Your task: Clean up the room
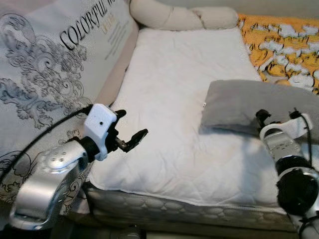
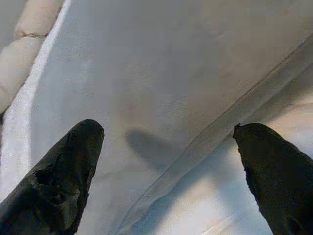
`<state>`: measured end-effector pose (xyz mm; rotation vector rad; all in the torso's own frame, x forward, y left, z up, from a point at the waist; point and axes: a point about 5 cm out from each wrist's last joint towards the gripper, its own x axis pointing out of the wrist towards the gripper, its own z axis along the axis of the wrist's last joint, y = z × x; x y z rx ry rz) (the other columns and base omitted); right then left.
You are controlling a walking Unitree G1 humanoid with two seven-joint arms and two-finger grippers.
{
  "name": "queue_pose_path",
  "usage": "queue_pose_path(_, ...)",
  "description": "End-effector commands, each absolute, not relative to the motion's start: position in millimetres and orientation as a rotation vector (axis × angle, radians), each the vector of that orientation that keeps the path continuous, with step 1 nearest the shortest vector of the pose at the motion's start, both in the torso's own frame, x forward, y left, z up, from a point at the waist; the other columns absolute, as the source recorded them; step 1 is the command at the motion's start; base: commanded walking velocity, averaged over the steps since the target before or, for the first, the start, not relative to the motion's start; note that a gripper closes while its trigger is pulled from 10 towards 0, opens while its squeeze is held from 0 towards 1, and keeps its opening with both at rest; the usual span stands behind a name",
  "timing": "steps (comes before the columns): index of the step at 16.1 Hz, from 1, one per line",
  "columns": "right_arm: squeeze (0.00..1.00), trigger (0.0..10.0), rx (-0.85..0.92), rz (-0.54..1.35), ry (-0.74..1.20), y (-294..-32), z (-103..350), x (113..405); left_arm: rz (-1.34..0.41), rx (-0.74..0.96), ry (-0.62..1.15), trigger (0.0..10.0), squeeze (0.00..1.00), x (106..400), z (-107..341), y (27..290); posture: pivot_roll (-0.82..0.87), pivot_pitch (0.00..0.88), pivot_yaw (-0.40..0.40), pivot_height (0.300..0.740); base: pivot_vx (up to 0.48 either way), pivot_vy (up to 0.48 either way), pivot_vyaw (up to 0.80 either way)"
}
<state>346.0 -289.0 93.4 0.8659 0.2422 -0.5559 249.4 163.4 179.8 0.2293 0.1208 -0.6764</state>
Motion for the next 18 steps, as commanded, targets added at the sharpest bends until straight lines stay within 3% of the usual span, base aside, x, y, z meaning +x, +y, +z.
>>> queue_pose_path(1,0.0,10.0,0.87,-0.552,0.231,-288,100,350,-0.675,0.234,0.118,10.0,1.0,247,184,166,0.19,0.124,0.049,0.74,0.0,0.0,0.0)
queue_pose_path(6,0.0,10.0,0.95,-0.553,0.169,-291,107,353,-0.663,0.359,0.077,10.0,1.0,234,204,175,0.23,0.217,0.057,0.74,0.0,0.0,0.0)
queue_pose_path(9,0.0,10.0,1.098,-0.58,0.071,-297,111,352,-0.592,0.42,-0.012,10.0,1.0,224,226,184,0.27,0.221,0.068,0.74,0.0,0.0,0.0)
queue_pose_path(16,0.0,10.0,1.173,-0.56,-0.076,-306,131,357,-0.49,0.499,-0.163,10.0,1.0,219,256,191,0.31,0.233,0.097,0.74,0.0,0.0,0.0)
queue_pose_path(17,0.0,9.1,1.172,-0.545,-0.102,-308,136,359,-0.476,0.508,-0.179,10.0,1.0,219,258,192,0.31,0.227,0.097,0.74,0.0,0.0,0.0)
queue_pose_path(18,0.0,3.1,1.169,-0.536,-0.118,-309,141,360,-0.468,0.509,-0.178,10.0,1.0,219,259,192,0.31,0.224,0.097,0.74,0.0,0.0,0.0)
